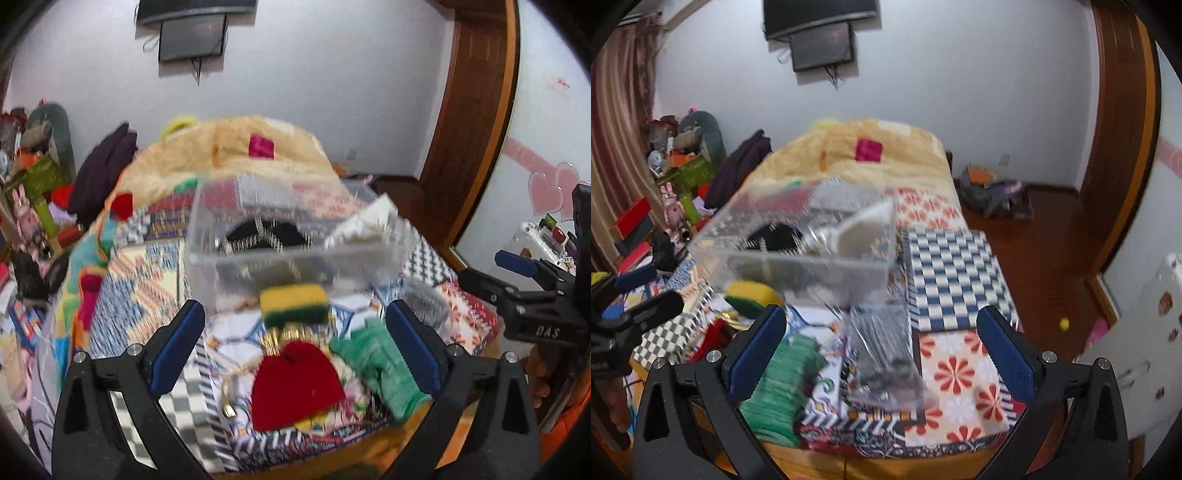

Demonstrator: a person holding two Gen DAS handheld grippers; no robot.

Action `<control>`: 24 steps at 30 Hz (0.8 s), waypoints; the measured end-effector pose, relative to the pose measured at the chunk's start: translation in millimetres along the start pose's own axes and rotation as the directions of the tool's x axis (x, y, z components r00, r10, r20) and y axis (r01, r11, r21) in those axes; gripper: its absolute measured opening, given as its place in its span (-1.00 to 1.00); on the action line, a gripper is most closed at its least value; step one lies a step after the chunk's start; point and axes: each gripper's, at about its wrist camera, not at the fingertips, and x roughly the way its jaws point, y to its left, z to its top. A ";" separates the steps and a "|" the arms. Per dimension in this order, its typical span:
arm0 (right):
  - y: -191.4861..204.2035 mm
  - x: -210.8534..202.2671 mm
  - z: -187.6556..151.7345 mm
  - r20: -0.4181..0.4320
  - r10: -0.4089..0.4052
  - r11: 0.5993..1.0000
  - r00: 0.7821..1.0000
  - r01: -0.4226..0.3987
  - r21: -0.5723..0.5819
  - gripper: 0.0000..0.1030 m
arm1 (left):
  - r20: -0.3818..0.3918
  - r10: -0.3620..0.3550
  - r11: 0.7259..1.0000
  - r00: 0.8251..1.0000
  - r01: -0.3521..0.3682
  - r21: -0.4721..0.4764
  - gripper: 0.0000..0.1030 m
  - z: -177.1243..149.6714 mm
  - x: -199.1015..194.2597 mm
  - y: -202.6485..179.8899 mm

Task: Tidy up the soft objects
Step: 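Grasp the red ribbon pouch with the left tool while the right tool grasps the clear bag of hair ties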

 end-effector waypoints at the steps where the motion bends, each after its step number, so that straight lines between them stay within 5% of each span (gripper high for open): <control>1: -3.1 4.6 -4.1 -0.020 0.002 1.000 1.000 -0.001 0.012 1.00 | -0.016 -0.005 1.000 1.000 0.004 -0.010 0.94 -5.3 3.5 0.9; 7: -16.0 20.8 -27.4 -0.105 0.000 0.999 0.994 0.006 0.050 0.91 | -0.089 0.002 1.000 0.996 -0.002 -0.002 0.79 -29.9 22.9 4.8; 13: -23.8 35.3 -33.2 -0.162 0.034 0.996 0.986 -0.020 0.088 0.30 | -0.135 -0.028 1.000 0.991 0.029 0.006 0.36 -40.8 36.9 5.4; 18: -23.6 35.7 -35.9 -0.168 0.075 0.993 0.983 -0.059 0.099 -0.33 | -0.171 -0.060 0.998 0.983 0.058 -0.015 -0.25 -46.2 47.4 8.4; 24: -18.1 29.3 -33.5 -0.139 0.085 0.994 0.987 -0.074 0.084 -0.64 | -0.150 -0.082 0.996 0.985 0.075 -0.049 -0.83 -42.9 39.4 19.8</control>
